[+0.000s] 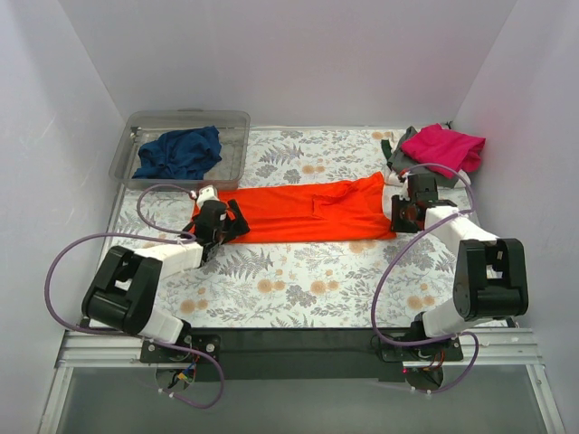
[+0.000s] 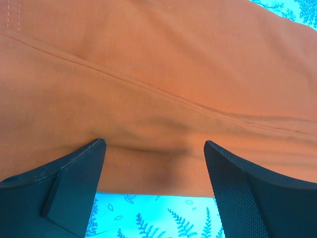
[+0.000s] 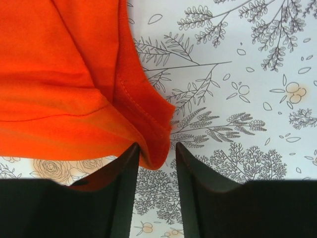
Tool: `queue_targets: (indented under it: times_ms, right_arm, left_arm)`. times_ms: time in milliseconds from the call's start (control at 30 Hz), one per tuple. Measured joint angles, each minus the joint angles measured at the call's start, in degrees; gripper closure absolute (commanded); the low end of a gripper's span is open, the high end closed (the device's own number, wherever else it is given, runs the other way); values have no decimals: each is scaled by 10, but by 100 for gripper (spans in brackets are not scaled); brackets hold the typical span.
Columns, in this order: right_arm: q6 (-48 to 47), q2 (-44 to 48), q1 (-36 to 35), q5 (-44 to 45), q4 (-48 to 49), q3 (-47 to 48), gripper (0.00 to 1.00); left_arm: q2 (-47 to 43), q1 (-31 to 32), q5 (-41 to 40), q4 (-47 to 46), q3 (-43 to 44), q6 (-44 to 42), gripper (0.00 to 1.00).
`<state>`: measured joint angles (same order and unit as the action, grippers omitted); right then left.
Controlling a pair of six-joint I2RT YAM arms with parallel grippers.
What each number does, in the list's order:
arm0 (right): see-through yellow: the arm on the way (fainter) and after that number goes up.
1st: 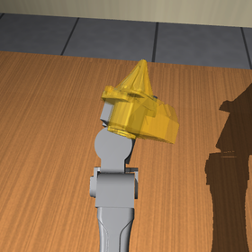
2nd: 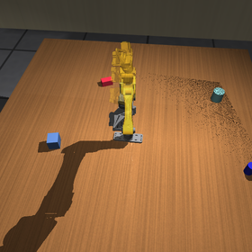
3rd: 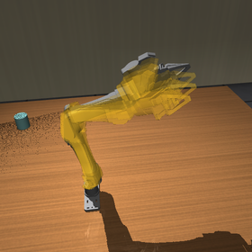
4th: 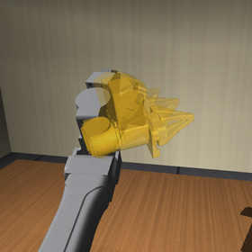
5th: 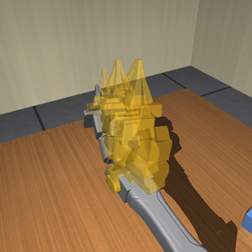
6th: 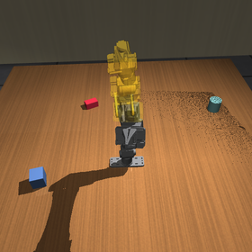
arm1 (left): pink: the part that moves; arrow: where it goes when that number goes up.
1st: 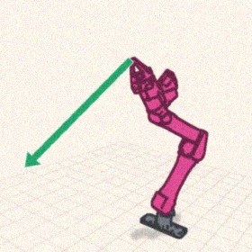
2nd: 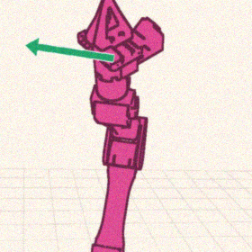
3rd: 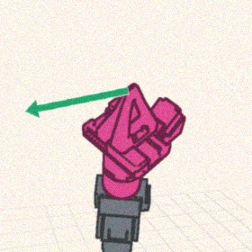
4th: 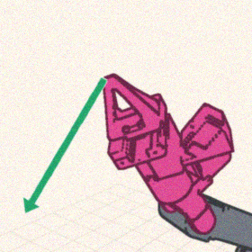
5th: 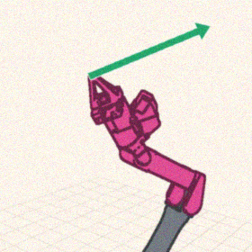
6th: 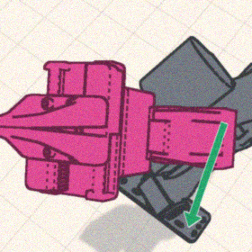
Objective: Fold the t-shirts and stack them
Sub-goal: Fold the tshirt
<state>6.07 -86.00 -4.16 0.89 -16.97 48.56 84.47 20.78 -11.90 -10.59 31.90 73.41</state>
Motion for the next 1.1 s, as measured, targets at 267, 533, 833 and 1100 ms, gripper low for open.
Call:
queue_targets:
  times_ms: [267, 533, 833, 1100]
  right_arm:
    - [0, 35, 3, -12, -18, 1, 41]
    - [7, 108, -17, -67, -22, 32, 39]
    - [16, 18, -31, -146, 9, 52, 39]
    - [17, -100, -34, -153, 26, 88, 39]
  left_arm:
    - [-52, 34, 2, 46, -14, 5, 18]
    - [-114, 40, -14, 85, 19, -5, 17]
    - [4, 40, -25, 57, 61, -16, 17]
    - [28, 40, -28, 49, 60, -13, 17]
